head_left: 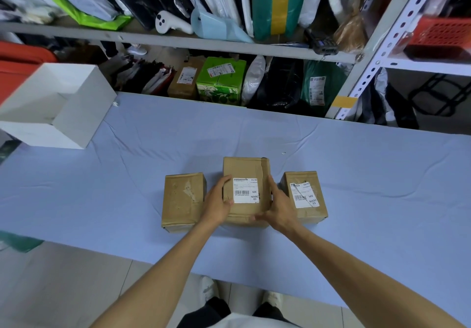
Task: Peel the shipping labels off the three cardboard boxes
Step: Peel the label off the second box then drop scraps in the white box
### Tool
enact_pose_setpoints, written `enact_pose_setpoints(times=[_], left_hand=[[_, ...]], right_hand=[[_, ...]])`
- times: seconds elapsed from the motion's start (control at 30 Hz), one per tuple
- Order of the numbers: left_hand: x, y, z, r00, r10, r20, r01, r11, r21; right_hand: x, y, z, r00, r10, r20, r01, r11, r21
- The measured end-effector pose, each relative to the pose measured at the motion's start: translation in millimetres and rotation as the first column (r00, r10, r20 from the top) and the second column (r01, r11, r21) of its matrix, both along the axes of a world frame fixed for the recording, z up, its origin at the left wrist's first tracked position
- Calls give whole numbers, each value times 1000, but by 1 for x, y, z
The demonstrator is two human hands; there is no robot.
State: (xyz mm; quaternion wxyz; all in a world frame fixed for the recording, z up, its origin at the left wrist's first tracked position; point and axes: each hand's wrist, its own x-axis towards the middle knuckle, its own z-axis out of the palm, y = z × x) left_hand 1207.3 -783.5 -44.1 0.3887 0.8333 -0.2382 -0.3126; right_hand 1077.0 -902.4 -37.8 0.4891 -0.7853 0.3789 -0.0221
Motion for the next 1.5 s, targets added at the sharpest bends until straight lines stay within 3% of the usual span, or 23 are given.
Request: enact_pose_setpoints(times=[0.43,0.77,1.27,1.5], left_hand=[[0,-3,1,999,-27,45,25,999,34],[3,0,1,999,-30,20,30,999,-14],[13,-8,1,999,-42,13,41,998,51],[16,-33,-4,988,121,94,-121,993,-9]], right_hand=[[5,-3,0,998,1,-69,0,1000,11],[3,-2,4,1000,5,-25,-4,1000,31],[5,-3,-2,999,-9,-49,10,1000,24],[4,-3,-3,999,-16,-52,17,1000,22]])
